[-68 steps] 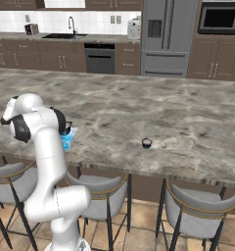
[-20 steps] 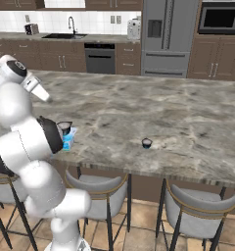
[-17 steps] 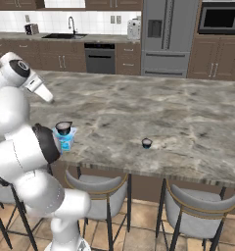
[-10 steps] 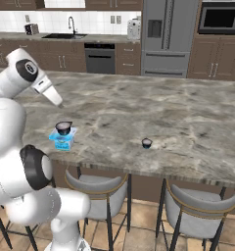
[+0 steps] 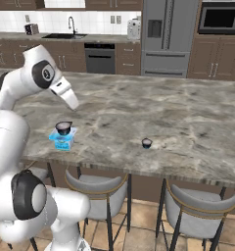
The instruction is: Stack the yogurt containers by placing the smaller containers on top of the larger containers.
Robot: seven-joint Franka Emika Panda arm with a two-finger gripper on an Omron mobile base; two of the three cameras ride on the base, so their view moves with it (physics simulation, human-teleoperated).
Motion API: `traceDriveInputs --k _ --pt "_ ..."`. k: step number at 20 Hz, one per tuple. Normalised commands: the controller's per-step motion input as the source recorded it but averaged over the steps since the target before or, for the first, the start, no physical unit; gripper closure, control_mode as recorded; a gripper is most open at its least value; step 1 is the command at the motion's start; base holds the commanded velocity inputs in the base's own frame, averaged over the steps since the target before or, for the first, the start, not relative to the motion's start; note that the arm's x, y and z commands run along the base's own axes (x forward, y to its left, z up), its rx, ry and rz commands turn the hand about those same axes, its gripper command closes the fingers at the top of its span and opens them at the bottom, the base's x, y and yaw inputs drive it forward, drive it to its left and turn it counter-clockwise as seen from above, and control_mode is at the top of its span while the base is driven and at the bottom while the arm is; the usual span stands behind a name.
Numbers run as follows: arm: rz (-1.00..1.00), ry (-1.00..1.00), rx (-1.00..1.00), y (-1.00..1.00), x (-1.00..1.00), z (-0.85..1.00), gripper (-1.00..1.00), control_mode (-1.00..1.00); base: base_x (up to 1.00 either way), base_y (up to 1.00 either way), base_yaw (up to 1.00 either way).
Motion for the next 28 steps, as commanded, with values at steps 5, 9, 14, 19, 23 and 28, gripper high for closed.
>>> traceDriveInputs --k 5,9,14,19,23,28 --pt "0.08 0.00 0.15 -0.47 -0.13 0.05 -1.00 -1.00 0.00 0.00 0.00" --pt "0.09 0.00 0.15 -0.51 0.00 -0.02 -1.00 -1.00 0.00 0.00 0.00" --pt "0.09 0.00 0.11 -0.46 0.00 -0.17 -1.00 -1.00 0.00 0.00 0.00" --pt "0.05 0.05 0.02 -0.46 0.00 -0.26 -1.00 -1.00 0.00 0.00 0.00" --pt "0.03 0.12 -0.02 -0.40 0.01 -0.23 -1.00 -1.00 0.00 0.00 0.00" --pt "0.01 0.13 -0.06 -0.31 0.01 -0.08 -1.00 -1.00 0.00 0.00 0.00"
